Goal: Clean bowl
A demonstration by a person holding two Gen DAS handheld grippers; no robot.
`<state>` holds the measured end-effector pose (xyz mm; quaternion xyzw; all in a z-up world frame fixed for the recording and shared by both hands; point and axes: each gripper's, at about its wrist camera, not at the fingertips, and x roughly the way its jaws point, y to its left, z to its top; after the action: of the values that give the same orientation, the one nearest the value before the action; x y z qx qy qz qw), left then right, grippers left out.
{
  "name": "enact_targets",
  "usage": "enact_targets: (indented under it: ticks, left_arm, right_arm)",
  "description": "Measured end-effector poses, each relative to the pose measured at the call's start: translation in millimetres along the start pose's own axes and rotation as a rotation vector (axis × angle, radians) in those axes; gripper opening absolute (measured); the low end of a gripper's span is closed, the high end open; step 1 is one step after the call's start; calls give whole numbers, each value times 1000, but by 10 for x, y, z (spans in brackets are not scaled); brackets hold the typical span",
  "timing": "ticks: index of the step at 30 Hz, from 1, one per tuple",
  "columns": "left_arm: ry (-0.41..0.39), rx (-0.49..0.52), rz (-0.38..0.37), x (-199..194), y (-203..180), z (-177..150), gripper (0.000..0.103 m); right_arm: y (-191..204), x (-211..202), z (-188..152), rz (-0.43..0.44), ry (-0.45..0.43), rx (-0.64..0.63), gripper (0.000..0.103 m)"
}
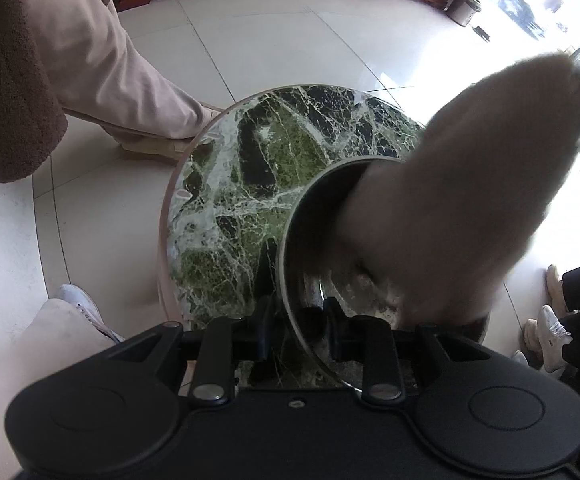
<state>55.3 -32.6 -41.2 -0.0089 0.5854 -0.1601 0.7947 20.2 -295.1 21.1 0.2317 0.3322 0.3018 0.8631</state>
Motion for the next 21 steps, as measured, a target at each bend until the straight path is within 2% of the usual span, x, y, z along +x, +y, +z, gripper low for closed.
enact_targets:
  ticks: [6,11,13,16,21]
  left_arm:
    - [15,-20,10,6,-7,33,26]
    - [17,-20,8,7,2,35,26]
    - [18,-20,6,7,6,36,26]
    - [19,-20,5,7,12,38,26]
    - [19,-12,3,-1,14,31,26]
  right_arm:
    - [-18,-150,471,-30,-70,-85,4]
    - [54,-165,629,-32,-81,-153,4]
    - [55,-134,581,-28,-73,-153,4]
    - [12,-5,354,-26,-11,-142,4]
    - [-94,271,-253,-33,148,-94,4]
